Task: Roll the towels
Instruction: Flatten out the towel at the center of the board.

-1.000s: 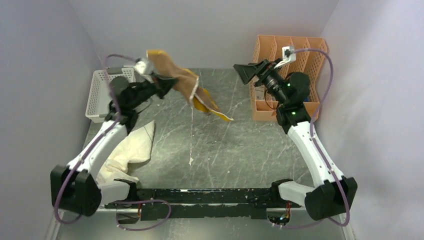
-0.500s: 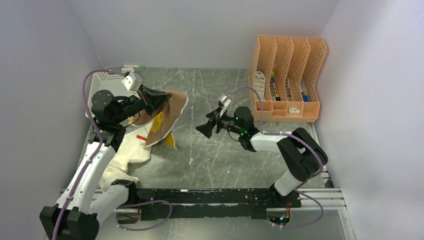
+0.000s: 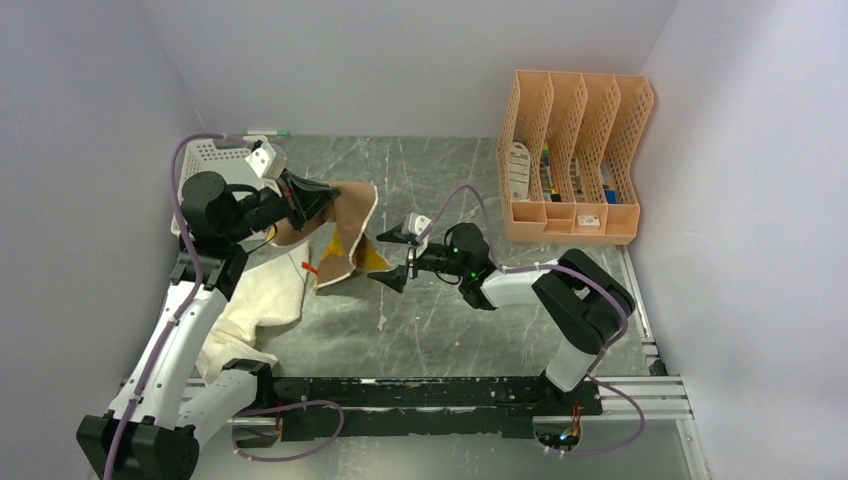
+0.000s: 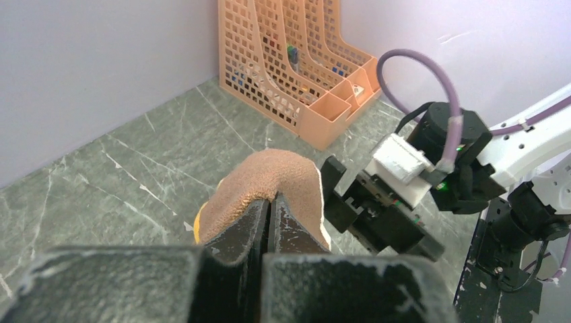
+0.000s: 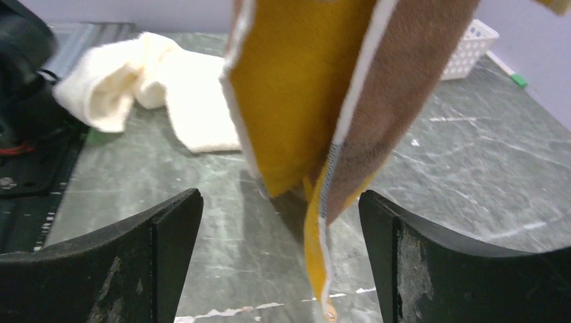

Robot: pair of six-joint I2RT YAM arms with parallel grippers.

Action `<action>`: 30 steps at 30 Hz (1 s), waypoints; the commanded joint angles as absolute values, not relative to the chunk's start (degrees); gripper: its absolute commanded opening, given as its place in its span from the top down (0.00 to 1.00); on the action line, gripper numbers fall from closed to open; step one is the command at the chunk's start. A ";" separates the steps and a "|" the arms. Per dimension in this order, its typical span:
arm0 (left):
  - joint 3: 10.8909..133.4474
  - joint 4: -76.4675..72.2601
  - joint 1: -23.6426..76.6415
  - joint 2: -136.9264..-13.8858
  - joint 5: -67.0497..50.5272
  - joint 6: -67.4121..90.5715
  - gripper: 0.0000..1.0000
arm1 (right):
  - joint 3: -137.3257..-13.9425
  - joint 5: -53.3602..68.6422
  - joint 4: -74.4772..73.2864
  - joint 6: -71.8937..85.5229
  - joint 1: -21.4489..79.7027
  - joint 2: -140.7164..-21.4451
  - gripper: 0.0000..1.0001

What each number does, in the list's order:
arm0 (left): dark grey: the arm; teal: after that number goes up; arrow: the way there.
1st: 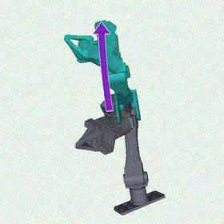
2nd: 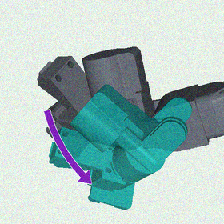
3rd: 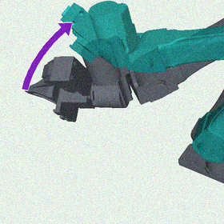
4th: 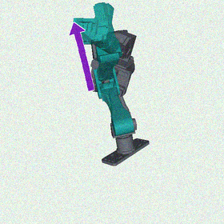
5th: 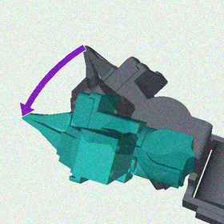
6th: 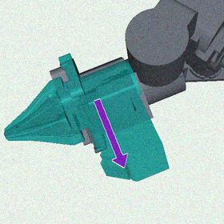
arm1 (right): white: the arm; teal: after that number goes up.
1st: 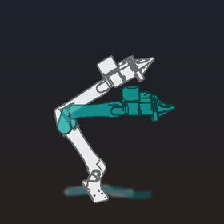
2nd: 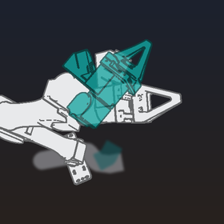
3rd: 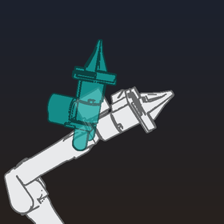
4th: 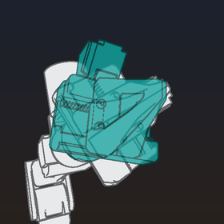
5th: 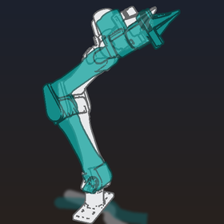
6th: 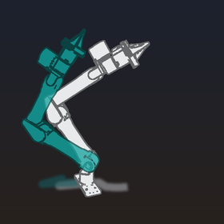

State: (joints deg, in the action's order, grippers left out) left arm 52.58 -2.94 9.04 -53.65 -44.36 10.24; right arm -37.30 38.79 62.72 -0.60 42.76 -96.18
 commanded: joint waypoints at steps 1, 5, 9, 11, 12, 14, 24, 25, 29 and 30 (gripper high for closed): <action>55.51 -1.26 8.31 -53.20 -46.05 8.37 0.93 | -40.19 33.69 59.77 -7.72 43.58 -99.66 0.15; 56.25 0.20 8.26 -52.93 -46.49 7.52 0.93 | -41.43 32.38 58.48 -9.24 43.86 -102.21 0.18; 57.13 1.69 8.13 -52.66 -46.42 6.55 0.93 | -42.10 32.70 57.63 -9.90 43.92 -104.69 0.20; 57.58 2.74 8.09 -52.58 -46.26 5.98 0.93 | -42.51 33.26 56.76 -9.85 43.87 -105.96 0.22; 57.83 3.11 8.09 -52.56 -46.23 5.76 0.93 | -42.57 33.60 56.70 -9.66 43.93 -106.64 0.23; 58.21 3.55 8.02 -52.48 -46.16 5.38 0.93 | -42.46 33.96 57.70 -8.78 44.02 -108.01 0.25; 59.14 4.54 7.67 -52.38 -43.45 2.94 0.93 | -48.80 36.02 45.42 -13.08 43.55 -110.57 1.00; 59.15 4.57 7.58 -52.38 -41.61 2.44 0.93 | -48.09 34.88 44.76 -13.12 42.29 -108.57 1.00; 56.59 -0.35 7.56 -51.20 -28.59 -0.59 0.93 | -49.79 32.17 38.41 -10.47 33.17 -95.18 1.00; 55.28 -2.85 7.56 -50.80 -25.49 -1.31 0.93 | -52.32 30.80 33.57 -12.01 31.29 -92.59 1.00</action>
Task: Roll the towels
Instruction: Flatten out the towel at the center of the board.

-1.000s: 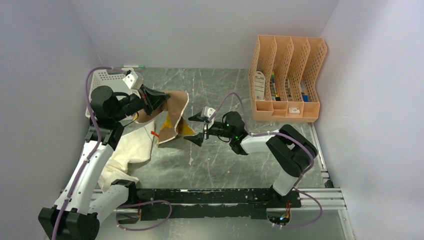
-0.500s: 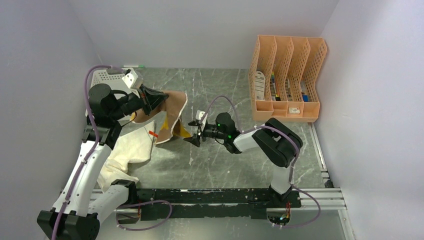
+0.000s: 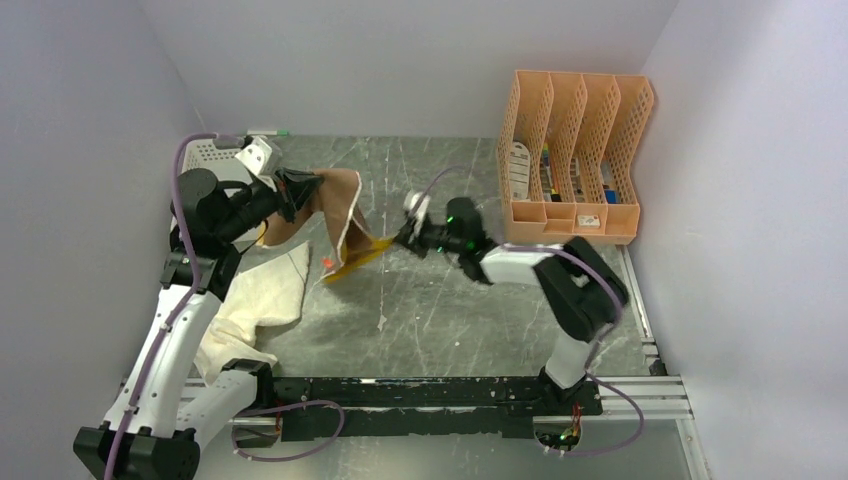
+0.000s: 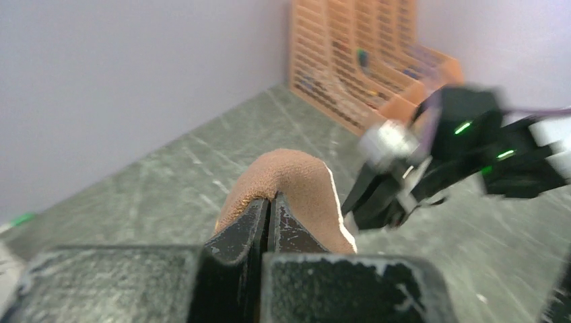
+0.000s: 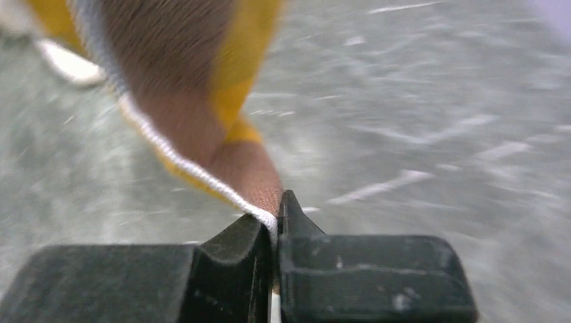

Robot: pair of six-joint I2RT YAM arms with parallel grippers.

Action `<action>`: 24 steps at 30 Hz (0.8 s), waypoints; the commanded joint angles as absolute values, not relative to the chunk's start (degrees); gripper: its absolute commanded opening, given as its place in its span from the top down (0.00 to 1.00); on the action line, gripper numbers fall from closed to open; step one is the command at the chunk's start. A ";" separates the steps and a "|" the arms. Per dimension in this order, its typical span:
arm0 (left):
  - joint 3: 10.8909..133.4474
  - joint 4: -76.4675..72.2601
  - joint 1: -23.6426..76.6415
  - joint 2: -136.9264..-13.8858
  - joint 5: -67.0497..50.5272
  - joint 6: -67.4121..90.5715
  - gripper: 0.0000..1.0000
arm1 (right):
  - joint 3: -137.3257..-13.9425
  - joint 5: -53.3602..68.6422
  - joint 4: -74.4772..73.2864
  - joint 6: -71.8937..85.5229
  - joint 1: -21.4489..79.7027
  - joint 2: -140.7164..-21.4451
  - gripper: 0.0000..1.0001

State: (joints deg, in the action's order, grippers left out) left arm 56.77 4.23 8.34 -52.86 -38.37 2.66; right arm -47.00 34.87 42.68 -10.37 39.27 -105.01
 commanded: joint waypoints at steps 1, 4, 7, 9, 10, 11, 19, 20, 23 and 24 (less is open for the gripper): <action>54.48 -5.75 7.56 -50.43 -23.35 -2.39 0.93 | -56.00 29.32 28.32 -14.97 30.27 -90.29 1.00; 53.21 -17.35 7.56 -49.07 -20.86 -3.13 0.93 | -72.43 25.57 9.03 -23.10 29.84 -87.79 1.00; 52.34 -23.69 7.56 -46.96 -24.10 -3.57 0.71 | -83.85 26.85 -1.47 -24.23 29.93 -86.34 1.00; 47.88 -26.78 7.56 -43.76 -25.53 -2.88 0.32 | -82.96 26.95 -1.45 -23.44 30.10 -82.46 1.00; 44.66 -27.73 7.56 -41.80 -25.63 -2.96 0.03 | -79.88 25.66 0.56 -22.88 30.11 -79.86 1.00; 40.99 -27.84 7.56 -39.80 -24.64 -3.25 0.01 | -75.87 23.97 3.85 -22.23 30.06 -76.75 1.00; 26.72 -17.90 7.56 -28.88 4.07 1.15 0.02 | -64.76 -6.56 11.95 -15.45 24.06 -72.36 1.00; 26.95 -16.67 7.56 -29.02 4.66 0.73 0.02 | -66.41 -7.29 10.25 -13.44 22.83 -73.93 1.00; 30.60 -11.79 7.56 -32.84 3.88 1.65 0.02 | -70.81 -7.67 4.95 -10.12 21.76 -78.86 1.00; 32.54 -9.93 7.56 -34.97 3.28 3.24 0.02 | -71.95 -6.89 4.21 -8.93 21.78 -80.04 1.00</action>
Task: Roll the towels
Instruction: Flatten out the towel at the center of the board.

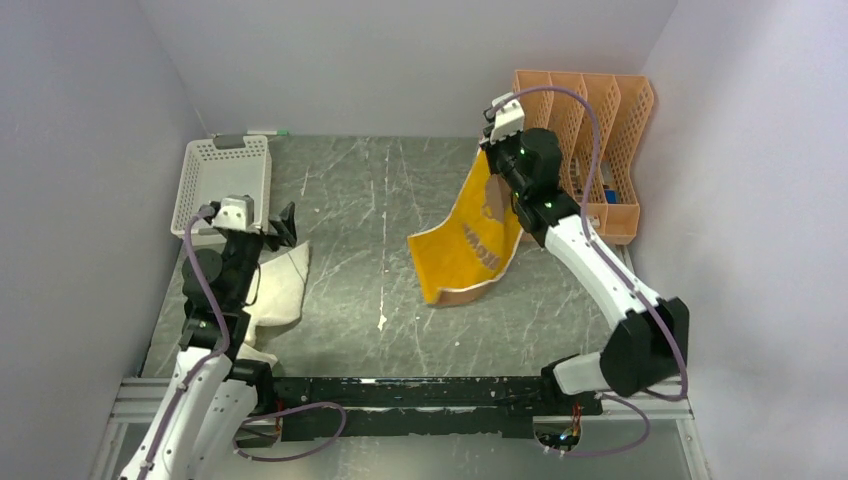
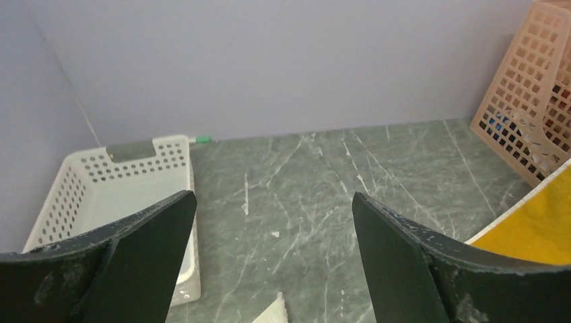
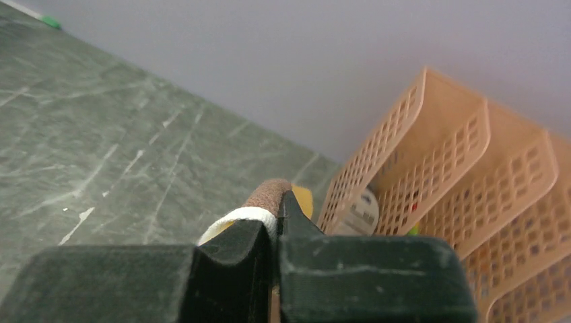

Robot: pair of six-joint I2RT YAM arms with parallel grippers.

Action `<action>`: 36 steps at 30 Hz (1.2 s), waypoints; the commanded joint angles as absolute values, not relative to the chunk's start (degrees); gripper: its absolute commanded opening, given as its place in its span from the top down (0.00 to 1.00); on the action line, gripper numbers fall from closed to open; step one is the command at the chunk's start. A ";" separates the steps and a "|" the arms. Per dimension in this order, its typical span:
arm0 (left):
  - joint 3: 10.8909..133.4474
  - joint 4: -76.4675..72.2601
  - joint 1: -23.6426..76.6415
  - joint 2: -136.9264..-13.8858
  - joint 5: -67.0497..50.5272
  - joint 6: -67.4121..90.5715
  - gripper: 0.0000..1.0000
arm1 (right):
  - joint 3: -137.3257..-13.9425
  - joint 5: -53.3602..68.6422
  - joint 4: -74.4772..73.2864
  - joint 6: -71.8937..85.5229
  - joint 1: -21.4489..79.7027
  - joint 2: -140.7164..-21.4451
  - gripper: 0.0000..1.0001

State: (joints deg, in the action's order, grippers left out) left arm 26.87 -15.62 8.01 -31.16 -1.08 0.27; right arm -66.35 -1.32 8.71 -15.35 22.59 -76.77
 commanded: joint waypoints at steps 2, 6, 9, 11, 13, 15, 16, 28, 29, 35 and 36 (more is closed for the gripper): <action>36.90 -5.26 7.56 -40.15 1.82 6.09 0.02 | -73.84 -3.66 3.75 -7.60 21.91 -81.90 1.00; 44.92 2.96 7.56 -51.52 -5.74 10.35 0.02 | -78.02 0.79 4.05 -9.57 25.43 -84.37 1.00; 43.75 -2.12 7.73 -57.92 -23.19 16.31 0.02 | -81.28 0.67 2.31 -11.28 27.87 -86.14 1.00; 40.29 -8.98 9.57 -62.41 -30.23 23.34 0.02 | -81.86 0.26 1.73 -11.67 27.95 -86.61 1.00; 39.10 -11.24 15.16 -67.05 -27.86 24.88 0.02 | -81.26 -0.62 1.85 -11.90 27.95 -86.49 1.00; 39.96 -11.68 20.17 -72.24 -23.99 25.16 0.02 | -80.95 -1.36 1.37 -12.19 27.95 -86.62 1.00; 40.54 -12.76 22.37 -74.92 -23.61 25.99 0.02 | -81.16 -1.76 0.92 -12.44 27.95 -86.77 1.00; 47.86 -17.25 33.39 -96.81 -11.73 30.54 0.08 | -82.42 -6.20 -3.18 -15.18 27.95 -88.17 1.00; 48.46 -16.91 33.40 -98.09 -10.63 30.31 0.10 | -82.30 -6.09 -3.09 -15.32 27.91 -88.10 1.00; 53.08 -12.96 33.39 -103.51 -3.56 30.72 0.18 | -82.11 -5.45 -2.61 -15.64 27.70 -87.94 1.00; 53.79 -12.82 33.40 -104.38 -3.11 30.94 0.20 | -82.03 -5.23 -2.49 -15.57 27.65 -87.95 1.00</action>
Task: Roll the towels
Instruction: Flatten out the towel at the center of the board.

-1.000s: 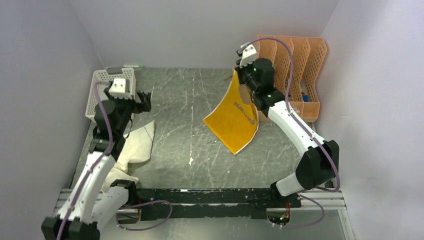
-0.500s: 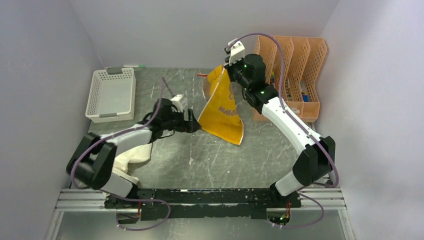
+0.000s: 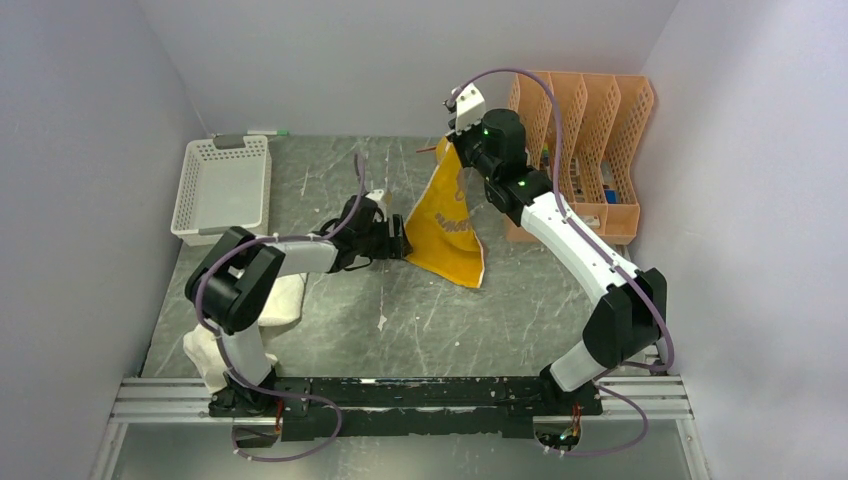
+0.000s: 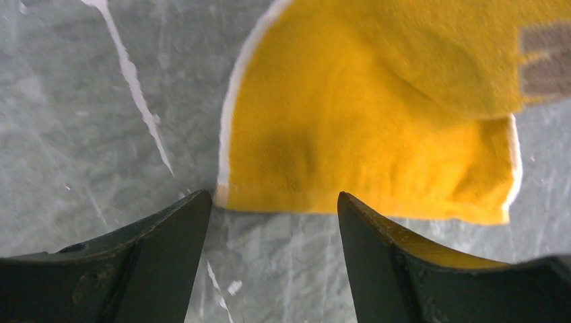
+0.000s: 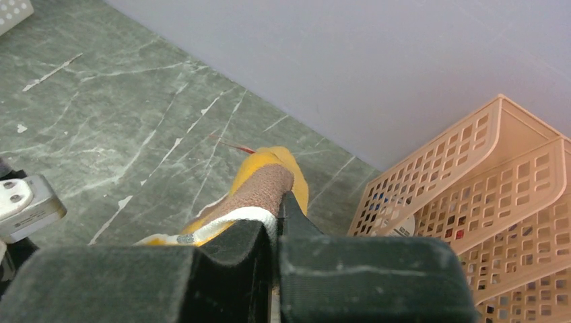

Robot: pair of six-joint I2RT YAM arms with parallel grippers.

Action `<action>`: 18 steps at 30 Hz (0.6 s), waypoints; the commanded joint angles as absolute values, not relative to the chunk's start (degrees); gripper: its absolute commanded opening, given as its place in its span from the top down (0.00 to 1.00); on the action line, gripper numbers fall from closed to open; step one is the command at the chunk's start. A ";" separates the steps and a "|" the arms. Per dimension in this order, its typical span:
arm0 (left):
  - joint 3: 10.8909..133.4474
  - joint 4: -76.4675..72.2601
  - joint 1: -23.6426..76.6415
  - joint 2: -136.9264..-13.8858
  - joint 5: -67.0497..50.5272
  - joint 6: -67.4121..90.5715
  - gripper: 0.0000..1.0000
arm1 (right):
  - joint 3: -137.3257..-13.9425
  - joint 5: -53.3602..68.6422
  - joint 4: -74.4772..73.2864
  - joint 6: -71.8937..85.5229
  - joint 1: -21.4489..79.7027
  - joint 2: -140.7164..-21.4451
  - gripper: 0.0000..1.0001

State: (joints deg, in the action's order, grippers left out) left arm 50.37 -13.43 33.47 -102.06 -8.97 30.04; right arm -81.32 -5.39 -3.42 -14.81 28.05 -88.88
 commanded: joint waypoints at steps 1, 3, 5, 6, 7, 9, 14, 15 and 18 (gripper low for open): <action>54.60 -12.34 33.44 -105.28 -2.32 31.22 0.22 | -81.93 -5.11 -2.39 -15.51 27.68 -87.92 1.00; 57.21 -9.13 33.63 -107.34 -0.20 31.72 0.26 | -81.76 -4.94 -2.27 -15.43 27.69 -87.83 1.00; 59.27 -6.83 33.95 -109.21 1.40 31.55 0.30 | -81.59 -5.00 -2.22 -15.47 27.66 -87.56 1.00; 59.92 -5.87 34.15 -109.92 1.96 31.50 0.31 | -81.42 -5.13 -2.13 -15.53 27.68 -87.34 1.00; 60.42 -5.16 34.37 -110.54 2.43 31.43 0.33 | -81.33 -5.23 -2.07 -15.55 27.69 -87.10 1.00; 61.08 -3.55 34.88 -111.64 3.41 31.19 0.36 | -81.09 -5.36 -1.86 -15.57 27.62 -86.54 1.00; 60.45 0.25 36.21 -112.96 5.92 30.80 0.39 | -81.12 -5.42 -1.89 -15.38 27.41 -85.44 1.00; 59.54 0.61 36.51 -112.58 6.27 30.93 0.39 | -81.17 -5.49 -1.97 -15.38 27.34 -85.28 1.00; 56.17 1.08 37.10 -110.91 6.48 32.02 0.40 | -80.96 -5.65 -2.03 -15.47 27.33 -84.55 1.00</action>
